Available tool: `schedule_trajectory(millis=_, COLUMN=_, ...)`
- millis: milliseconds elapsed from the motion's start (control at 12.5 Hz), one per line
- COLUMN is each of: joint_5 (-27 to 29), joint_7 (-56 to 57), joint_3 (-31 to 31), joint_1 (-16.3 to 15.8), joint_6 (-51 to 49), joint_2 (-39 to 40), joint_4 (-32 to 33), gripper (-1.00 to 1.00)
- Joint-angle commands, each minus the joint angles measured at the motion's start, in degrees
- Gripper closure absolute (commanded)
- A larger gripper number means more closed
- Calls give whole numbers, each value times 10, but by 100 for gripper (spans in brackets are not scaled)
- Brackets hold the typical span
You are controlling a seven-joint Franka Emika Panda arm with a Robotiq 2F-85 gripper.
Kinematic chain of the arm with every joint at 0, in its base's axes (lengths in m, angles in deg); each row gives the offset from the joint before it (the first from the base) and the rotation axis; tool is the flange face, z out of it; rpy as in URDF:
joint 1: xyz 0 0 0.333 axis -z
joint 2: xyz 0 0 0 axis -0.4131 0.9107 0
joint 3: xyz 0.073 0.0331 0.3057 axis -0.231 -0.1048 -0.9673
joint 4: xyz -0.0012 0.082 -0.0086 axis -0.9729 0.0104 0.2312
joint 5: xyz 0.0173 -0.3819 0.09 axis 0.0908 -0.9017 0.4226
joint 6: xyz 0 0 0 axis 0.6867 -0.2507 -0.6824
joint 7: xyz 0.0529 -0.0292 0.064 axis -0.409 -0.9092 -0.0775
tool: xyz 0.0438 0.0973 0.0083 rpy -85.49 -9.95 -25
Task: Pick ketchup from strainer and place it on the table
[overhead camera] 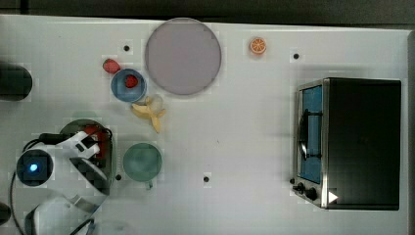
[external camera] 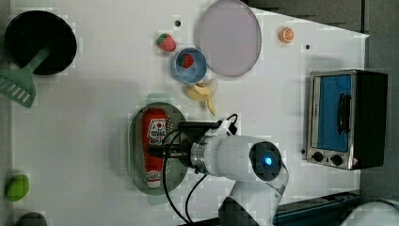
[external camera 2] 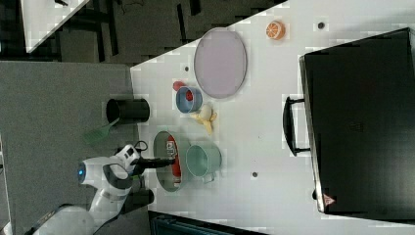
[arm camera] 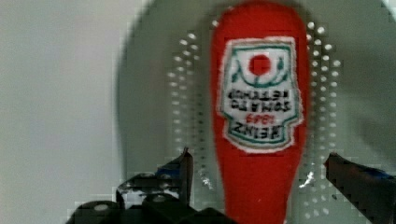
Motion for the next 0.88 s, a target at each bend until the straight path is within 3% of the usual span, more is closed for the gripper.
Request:
schedule_trajectory(millis=80, joint_5=-54, joint_7=-54, joint_3=9, joint_1=4, joint_6=19, joint_2=17, joint_4=-29, gripper=-100)
schedule_trajectory(millis=320, joint_5=-97, joint_7=-60, joint_3=29, joint_1=-9, joint_6=19, joint_2=56, joint_4=-56, gripper=-100)
schedule_trajectory(millis=640, joint_5=-102, joint_7=-91, joint_3=50, joint_1=-38, joint_6=18, joint_2=99, joint_4=-81, gripper=-100)
schedule_trajectory(millis=720, joint_5=-109, joint_7=-92, joint_3=57, joint_1=-45, joint_6=19, joint_2=104, joint_4=-85, gripper=-91)
schedule_trajectory(millis=880, joint_5=-110, joint_7=-92, joint_3=69, joint_1=-57, joint_6=20, joint_2=105, joint_4=-87, gripper=-41)
